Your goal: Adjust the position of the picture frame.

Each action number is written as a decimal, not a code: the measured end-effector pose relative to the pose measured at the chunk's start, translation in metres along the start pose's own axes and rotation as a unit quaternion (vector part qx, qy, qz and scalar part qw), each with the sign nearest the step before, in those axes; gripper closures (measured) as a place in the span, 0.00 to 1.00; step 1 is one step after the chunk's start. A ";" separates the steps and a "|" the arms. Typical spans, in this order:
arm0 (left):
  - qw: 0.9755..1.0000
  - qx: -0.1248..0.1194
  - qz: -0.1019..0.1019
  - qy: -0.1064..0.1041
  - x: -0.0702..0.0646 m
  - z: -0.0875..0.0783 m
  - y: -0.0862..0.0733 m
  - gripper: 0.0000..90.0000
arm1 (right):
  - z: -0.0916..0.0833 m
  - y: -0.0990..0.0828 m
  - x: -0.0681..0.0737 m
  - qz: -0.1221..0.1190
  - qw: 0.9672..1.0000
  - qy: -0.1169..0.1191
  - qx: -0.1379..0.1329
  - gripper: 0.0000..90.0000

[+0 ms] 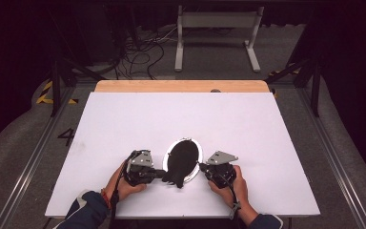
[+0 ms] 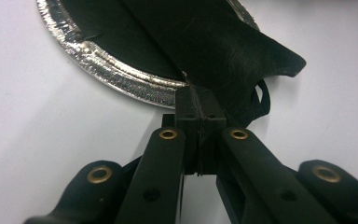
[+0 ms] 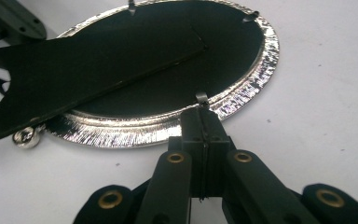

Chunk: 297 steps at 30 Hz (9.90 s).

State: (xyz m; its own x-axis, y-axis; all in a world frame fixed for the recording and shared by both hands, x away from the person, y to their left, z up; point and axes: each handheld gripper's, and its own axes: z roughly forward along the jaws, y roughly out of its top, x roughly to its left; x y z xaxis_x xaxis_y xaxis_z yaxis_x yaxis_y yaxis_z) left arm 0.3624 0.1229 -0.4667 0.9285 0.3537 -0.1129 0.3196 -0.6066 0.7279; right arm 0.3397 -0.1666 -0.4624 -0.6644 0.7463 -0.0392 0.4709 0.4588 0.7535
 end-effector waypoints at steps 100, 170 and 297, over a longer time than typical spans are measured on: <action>0.986 -0.047 -0.035 0.154 -0.028 -0.080 -0.068 0.17 | -0.022 0.008 0.017 -0.073 0.990 0.094 0.071 0.64; 0.991 -0.023 -0.050 0.120 0.013 -0.030 -0.017 0.19 | 0.029 0.013 -0.029 0.292 0.911 0.289 -0.022 0.53; 0.994 -0.102 0.027 0.041 0.014 0.007 0.043 0.81 | -0.001 0.025 -0.021 0.066 0.965 0.252 -0.021 0.84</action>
State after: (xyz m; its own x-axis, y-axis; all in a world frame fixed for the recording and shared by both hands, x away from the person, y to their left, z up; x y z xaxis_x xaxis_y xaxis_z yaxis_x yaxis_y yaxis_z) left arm 0.3907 0.0966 -0.4419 0.9222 0.3862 -0.0196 0.2161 -0.4725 0.8545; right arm 0.3649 -0.1717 -0.4425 -0.8037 0.4619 0.3752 0.5535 0.3486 0.7564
